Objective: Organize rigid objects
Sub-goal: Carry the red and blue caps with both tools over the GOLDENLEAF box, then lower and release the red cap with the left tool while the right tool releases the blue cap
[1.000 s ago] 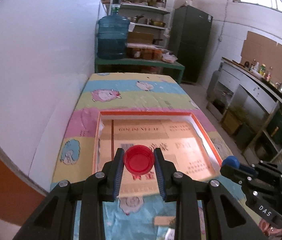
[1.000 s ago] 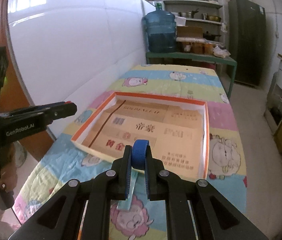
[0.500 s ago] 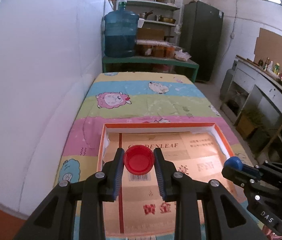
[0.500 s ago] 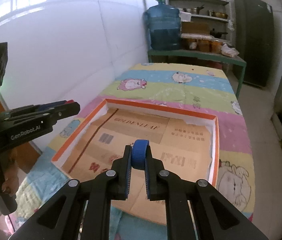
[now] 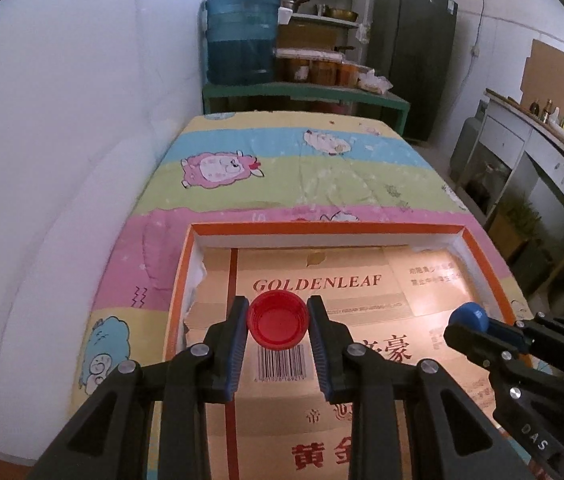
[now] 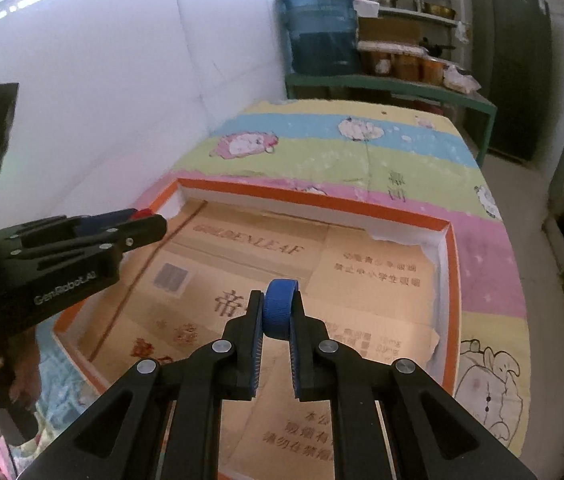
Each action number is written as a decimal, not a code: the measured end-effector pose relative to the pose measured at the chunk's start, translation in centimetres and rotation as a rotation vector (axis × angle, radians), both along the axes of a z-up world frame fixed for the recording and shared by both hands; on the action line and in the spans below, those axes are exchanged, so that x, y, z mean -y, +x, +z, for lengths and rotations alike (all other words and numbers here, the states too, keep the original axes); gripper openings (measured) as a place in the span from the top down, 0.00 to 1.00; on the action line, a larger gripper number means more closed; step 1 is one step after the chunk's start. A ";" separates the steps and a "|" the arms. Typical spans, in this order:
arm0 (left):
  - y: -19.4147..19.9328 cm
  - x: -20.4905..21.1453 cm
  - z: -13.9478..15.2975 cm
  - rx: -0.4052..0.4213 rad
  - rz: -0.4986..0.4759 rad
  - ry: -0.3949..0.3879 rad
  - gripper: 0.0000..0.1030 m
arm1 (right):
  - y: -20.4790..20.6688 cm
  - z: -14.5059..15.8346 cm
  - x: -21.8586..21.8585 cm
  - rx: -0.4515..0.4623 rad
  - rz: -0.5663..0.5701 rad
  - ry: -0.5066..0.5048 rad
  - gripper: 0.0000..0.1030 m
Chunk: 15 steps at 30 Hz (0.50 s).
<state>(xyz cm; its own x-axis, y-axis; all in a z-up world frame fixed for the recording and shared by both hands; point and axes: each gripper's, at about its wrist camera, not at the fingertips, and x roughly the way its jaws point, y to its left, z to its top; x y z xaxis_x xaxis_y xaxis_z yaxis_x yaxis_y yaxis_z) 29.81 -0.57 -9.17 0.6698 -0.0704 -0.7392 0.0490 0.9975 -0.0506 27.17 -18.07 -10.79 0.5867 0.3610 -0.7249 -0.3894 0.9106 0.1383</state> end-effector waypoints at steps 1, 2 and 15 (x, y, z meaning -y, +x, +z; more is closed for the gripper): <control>0.1 0.0 -0.3 -0.005 -0.001 0.001 0.71 | 0.3 -0.3 0.0 -0.007 -0.007 -0.015 0.89; 0.3 0.0 -0.6 -0.011 -0.002 0.003 0.71 | 0.5 -0.6 0.0 -0.013 -0.013 -0.025 0.89; 1.3 -0.1 -3.3 -0.078 -0.014 -0.009 0.71 | 1.8 -2.8 -0.1 -0.070 -0.031 -0.069 0.89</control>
<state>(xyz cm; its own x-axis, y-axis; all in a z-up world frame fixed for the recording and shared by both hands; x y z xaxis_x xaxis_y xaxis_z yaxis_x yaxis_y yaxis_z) 31.11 -0.51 -12.44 0.6093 -0.0859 -0.7882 0.0582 0.9963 -0.0636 29.01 -17.99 -13.60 0.5442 0.2910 -0.7868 -0.3524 0.9304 0.1003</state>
